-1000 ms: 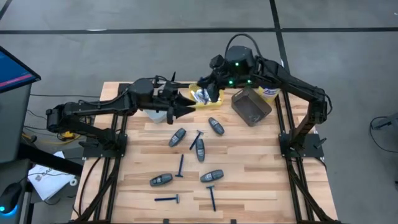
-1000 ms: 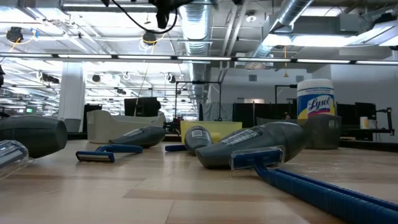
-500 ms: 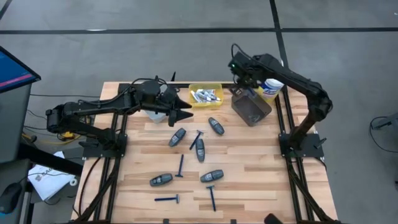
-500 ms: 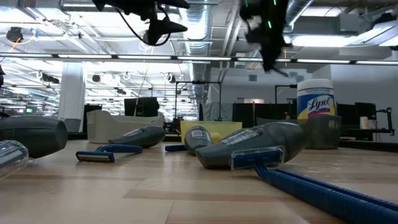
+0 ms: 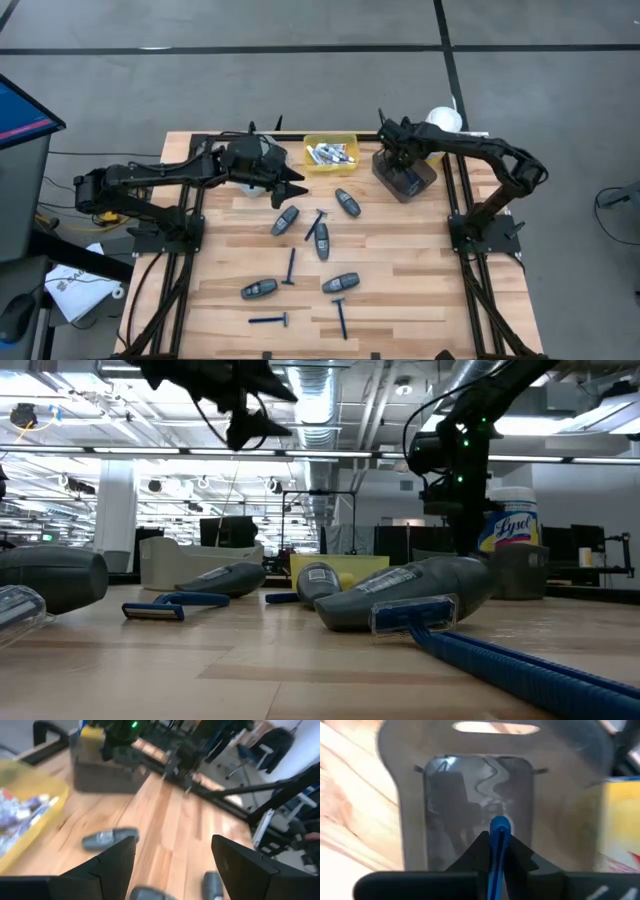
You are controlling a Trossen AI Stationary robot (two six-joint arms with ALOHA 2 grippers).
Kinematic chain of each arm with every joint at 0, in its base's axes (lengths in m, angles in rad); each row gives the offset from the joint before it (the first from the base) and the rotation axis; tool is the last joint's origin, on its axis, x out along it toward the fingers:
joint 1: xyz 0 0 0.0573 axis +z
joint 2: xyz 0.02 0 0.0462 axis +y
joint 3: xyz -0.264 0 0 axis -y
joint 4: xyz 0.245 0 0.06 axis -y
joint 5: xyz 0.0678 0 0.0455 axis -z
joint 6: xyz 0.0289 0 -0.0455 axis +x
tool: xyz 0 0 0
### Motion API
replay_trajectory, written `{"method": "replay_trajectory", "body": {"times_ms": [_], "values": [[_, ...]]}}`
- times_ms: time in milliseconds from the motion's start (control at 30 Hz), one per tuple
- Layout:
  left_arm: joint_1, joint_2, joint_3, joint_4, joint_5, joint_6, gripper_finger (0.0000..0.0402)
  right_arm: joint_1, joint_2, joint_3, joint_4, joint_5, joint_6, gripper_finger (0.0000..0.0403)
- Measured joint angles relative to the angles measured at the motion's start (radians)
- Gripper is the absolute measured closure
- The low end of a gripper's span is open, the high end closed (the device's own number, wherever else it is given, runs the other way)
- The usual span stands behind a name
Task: Pick & Place Travel size toiletries
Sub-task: Put the blue razor into the black bin
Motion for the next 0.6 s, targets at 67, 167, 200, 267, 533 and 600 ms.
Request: {"method": "replay_trajectory", "body": {"times_ms": [67, 167, 200, 267, 533, 600], "values": [[0.0, 0.0, -0.026, 0.001, -0.009, -0.001, 0.0143, 0.006, 0.0, -0.011, 0.018, 0.003, 0.009, 0.0365], [-0.007, 0.0, -0.069, 0.0, -0.043, -0.005, 0.0143, 0.006, -0.001, -0.012, 0.033, 0.011, 0.01, 0.0309], [-0.01, 0.0, -0.08, -0.003, -0.05, -0.006, 0.0143, 0.006, -0.001, -0.011, 0.034, 0.011, 0.01, 0.0289], [-0.019, 0.0, -0.095, 0.0, -0.05, -0.009, 0.0143, 0.005, -0.001, -0.008, 0.028, 0.011, 0.01, 0.0247], [-0.055, -0.103, -0.112, -0.048, -0.022, -0.096, 0.0145, 0.052, -0.003, 0.092, -0.003, -0.041, 0.013, 0.0152], [-0.06, -0.176, -0.112, -0.051, -0.048, -0.095, 0.0152, 0.1, -0.003, 0.138, 0.018, -0.112, 0.02, 0.0152]]}}
